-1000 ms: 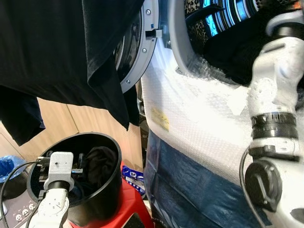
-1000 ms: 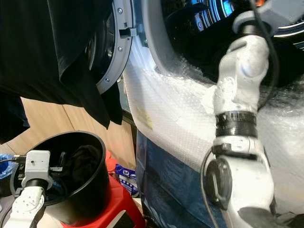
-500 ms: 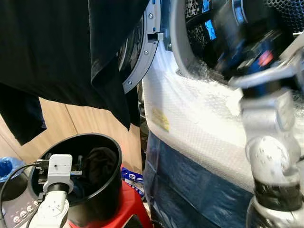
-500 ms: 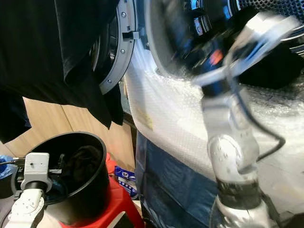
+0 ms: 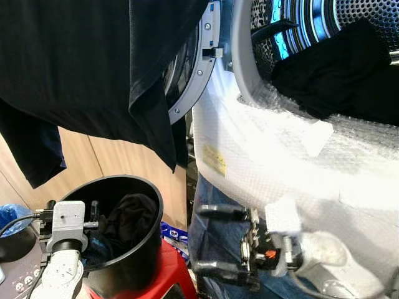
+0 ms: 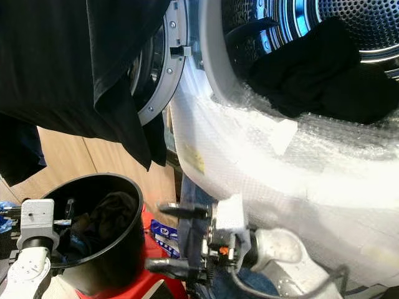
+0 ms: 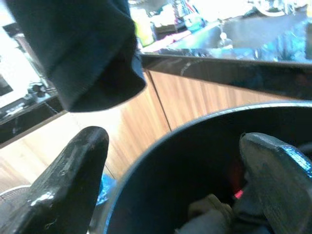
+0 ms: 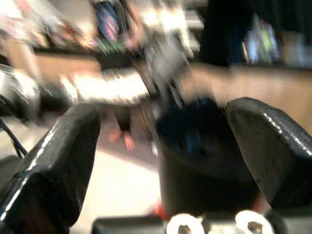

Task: Clothes washing

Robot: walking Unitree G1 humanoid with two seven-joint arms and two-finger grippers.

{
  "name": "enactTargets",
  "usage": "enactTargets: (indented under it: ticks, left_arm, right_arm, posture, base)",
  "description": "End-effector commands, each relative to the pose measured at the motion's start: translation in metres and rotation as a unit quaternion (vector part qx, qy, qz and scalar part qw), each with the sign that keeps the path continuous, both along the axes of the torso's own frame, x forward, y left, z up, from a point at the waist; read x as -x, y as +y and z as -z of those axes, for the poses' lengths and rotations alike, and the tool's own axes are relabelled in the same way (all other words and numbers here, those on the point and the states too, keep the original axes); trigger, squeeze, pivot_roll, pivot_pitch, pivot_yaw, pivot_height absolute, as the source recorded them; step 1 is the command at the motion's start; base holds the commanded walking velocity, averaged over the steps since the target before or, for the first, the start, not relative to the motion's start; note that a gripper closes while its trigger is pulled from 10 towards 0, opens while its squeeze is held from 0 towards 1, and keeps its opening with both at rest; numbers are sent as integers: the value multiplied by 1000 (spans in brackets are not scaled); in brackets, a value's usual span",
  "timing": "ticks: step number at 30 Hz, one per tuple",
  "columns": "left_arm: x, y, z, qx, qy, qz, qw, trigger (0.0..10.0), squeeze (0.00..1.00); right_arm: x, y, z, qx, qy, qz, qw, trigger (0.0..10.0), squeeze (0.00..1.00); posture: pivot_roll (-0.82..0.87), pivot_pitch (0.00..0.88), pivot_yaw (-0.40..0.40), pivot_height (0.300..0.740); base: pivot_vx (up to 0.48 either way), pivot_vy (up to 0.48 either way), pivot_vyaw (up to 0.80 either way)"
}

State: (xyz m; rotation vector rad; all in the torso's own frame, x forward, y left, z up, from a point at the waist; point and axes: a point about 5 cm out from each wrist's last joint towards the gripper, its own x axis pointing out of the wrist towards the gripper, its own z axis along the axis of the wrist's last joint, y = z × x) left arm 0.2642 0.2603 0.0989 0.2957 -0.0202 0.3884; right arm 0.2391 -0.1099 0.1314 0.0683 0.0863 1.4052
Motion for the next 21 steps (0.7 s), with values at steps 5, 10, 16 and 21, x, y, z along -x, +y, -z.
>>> enactTargets:
  ticks: [5,10,16,21]
  left_arm:
    - [-3,2,-10,-9,-17,1,1000,10000,0]
    - [-7,-1,-10,5,-15,9,1000,10000,0]
    - [-12,-3,-9,54,-21,3,998,10000,0]
    - [-19,-6,-5,145,-27,-6,989,10000,0]
  right_arm:
    - [-3,-27,92,69,159,124,977,10000,1000]
    - [4,-45,142,145,236,249,928,10000,1000]
    - [21,-54,178,189,307,347,866,10000,1000]
    - [42,-63,204,292,338,428,786,10000,0]
  posture:
    - [144,0,39,740]
    - [146,0,43,740]
    - [142,0,49,740]
    - [145,0,48,740]
  base:
    - [0,0,0]
    - [0,0,0]
    - [0,0,0]
    - [0,0,0]
